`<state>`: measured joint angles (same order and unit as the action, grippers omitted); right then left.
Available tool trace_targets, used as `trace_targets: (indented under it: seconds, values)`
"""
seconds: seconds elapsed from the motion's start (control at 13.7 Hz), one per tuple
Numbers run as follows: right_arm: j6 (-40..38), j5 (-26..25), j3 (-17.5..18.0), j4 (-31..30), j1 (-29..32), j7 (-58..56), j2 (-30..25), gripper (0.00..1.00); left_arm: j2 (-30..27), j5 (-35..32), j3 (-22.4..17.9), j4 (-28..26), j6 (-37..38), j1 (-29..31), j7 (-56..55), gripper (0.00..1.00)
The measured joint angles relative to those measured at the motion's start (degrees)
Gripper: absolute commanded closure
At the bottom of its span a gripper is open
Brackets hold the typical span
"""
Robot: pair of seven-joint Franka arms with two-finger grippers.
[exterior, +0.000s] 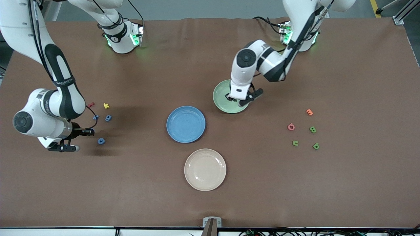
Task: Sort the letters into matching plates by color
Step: 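Carry the blue 3 toward the blue plate while the left gripper drops N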
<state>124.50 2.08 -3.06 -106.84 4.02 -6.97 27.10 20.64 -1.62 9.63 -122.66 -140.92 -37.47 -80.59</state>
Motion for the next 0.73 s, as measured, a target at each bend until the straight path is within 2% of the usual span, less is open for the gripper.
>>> trace_targets:
  seconds: [0.07, 0.15, 0.22, 0.29, 0.37, 0.44, 0.73]
  values:
    - [-3.18, 0.00, 0.03, 1.89, -0.84, 0.28, -1.06, 0.84, 0.58, 0.00, 0.00, 0.00, 0.00, -1.22, -1.04, 0.94]
    - [-6.16, 0.00, 0.09, 3.82, -1.84, 1.02, -1.83, 0.84, 1.13, 0.00, 0.00, 0.00, 0.00, -2.14, -1.87, 0.86]
    - [-8.90, 0.01, 0.16, 5.78, -3.10, 2.33, -2.33, 0.84, 1.60, 0.00, -0.01, 0.01, 0.00, -2.91, -2.69, 0.70]
    - [-11.18, 0.02, 0.24, 7.58, -4.69, 4.10, -2.62, 0.84, 1.99, 0.00, -0.01, 0.03, 0.00, -3.52, -3.42, 0.44]
    - [-12.94, 0.05, 0.33, 9.27, -6.67, 6.45, -2.72, 0.84, 2.31, 0.00, -0.01, 0.03, 0.00, -3.94, -3.97, 0.09]
    - [-13.90, 0.08, 0.43, 10.66, -8.97, 9.10, -2.73, 0.84, 2.53, 0.00, -0.01, 0.03, 0.00, -4.13, -4.09, 0.00]
    - [-14.27, 0.20, 0.73, 13.45, -20.14, 21.94, -2.73, 0.84, 2.72, 0.00, -0.52, 1.66, -0.08, -3.93, -4.13, 0.00]
